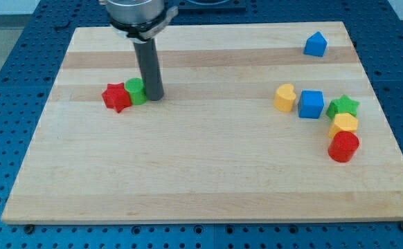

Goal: Point your arm closer to the green star

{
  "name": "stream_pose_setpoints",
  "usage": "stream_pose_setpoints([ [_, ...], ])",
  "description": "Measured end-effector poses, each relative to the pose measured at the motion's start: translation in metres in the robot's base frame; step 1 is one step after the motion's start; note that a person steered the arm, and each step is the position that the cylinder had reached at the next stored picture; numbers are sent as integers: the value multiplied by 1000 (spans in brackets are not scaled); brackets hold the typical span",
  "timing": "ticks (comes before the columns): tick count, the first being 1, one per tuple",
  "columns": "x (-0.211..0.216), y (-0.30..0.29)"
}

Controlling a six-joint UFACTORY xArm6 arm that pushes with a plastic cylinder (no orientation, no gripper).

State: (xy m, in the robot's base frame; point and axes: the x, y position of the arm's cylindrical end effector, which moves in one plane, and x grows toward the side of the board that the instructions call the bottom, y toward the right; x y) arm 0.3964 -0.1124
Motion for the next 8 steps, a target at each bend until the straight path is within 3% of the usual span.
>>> stream_pose_setpoints([
  [1,-1,7],
  [4,-93,228],
  [7,-46,451],
  [8,-17,457],
])
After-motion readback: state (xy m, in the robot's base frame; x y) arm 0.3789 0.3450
